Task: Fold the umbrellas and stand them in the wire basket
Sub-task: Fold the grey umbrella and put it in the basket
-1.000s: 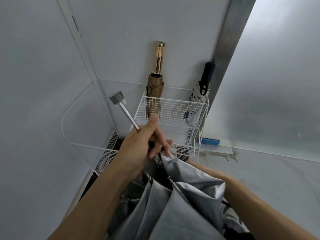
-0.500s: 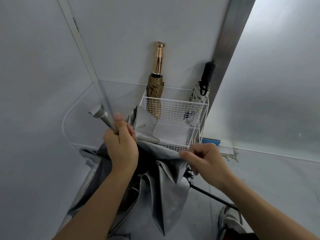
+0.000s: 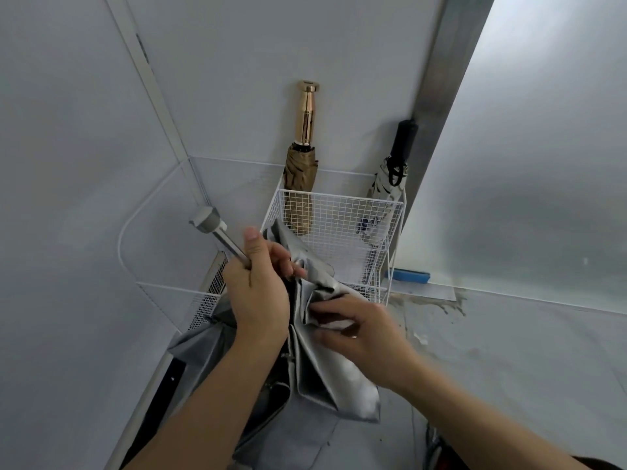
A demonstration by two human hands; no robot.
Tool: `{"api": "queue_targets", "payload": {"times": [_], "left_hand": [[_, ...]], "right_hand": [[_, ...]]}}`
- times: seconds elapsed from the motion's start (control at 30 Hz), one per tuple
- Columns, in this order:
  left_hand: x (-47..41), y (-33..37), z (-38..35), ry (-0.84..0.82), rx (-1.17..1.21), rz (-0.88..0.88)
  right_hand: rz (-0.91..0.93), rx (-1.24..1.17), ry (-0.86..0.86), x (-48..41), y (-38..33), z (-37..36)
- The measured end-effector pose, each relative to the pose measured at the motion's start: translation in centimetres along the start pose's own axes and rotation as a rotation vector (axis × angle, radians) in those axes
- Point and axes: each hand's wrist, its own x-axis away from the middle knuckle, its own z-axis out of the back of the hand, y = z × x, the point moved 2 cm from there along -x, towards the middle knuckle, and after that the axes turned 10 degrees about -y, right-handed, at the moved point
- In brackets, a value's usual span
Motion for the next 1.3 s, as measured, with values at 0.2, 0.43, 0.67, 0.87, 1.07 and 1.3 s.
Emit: {"api": "queue_targets", "payload": {"times": [0.2,0.43,0.67,0.87,1.07,1.3], "left_hand": [[0.1,0.4,-0.2,-0.046,-0.027,0.009],[-1.8,-0.4,1.6,0.211,-0.192,-0.003],[-2.4,-1.5,1.5,0.155,-0.192,0.015],[-1.2,-0.7,-0.2,0.020,-0.049,0.107],[-1.1,-0.2,-0.2,0.031,0.056,0.154],[-0.4,0.1,-0.7,-0.009,0.090,0.190]], "right_hand": [[0.008,0.071,-0.041,-0.1,-0.1,0.0],[0.382,0.168,0.336,1.9,-3.1,1.3],[0.195,0.319,-0.009,2.1,-1.2,-1.5],[-0.037,0.031,0.124,0.1,0.2,0.2],[0.017,-0.087,-0.016,0.2,0.0,0.7],[0.000,0.357,0.252,0.0,0.6,-0.5]]}}
